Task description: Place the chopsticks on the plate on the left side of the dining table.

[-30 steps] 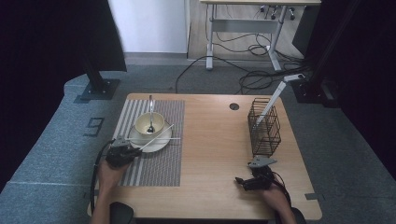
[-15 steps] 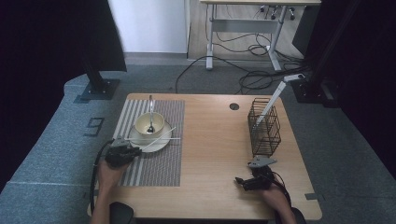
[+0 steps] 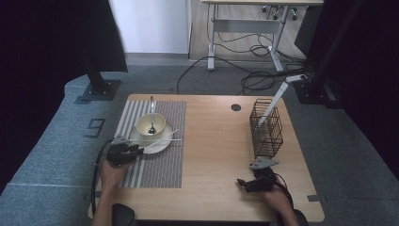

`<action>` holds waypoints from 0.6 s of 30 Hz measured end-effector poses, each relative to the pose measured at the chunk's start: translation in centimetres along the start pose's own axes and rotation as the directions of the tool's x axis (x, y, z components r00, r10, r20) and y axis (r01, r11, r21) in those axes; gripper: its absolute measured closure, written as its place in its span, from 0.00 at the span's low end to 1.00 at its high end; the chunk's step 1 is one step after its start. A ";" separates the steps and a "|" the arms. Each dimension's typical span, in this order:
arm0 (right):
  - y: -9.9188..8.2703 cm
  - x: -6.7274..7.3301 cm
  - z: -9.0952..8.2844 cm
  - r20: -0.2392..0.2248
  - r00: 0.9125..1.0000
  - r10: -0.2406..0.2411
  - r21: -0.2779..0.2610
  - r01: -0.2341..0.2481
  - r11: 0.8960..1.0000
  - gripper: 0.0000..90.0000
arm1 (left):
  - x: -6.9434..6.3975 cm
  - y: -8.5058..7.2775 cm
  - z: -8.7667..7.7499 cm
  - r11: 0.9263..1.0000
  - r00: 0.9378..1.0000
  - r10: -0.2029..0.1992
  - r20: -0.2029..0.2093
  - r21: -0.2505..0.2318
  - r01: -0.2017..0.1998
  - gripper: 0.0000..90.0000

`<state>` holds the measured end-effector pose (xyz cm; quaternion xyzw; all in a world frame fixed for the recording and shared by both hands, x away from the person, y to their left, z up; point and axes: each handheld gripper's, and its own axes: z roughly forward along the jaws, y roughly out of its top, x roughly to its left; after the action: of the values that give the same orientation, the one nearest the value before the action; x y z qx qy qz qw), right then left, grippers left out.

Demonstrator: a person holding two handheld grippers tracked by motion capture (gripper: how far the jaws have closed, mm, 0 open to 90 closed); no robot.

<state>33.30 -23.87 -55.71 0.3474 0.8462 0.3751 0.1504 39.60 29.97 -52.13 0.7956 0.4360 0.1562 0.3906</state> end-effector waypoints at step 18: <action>0.0 0.0 0.0 0.000 1.000 0.000 0.000 0.000 1.000 0.13 | 0.7 0.4 0.1 0.999 0.995 -0.047 -0.087 -0.032 0.044 0.54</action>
<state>33.30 -23.87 -55.71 0.3474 0.8461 0.3752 0.1503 40.31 30.37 -52.01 0.7718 0.4683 0.1888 0.3865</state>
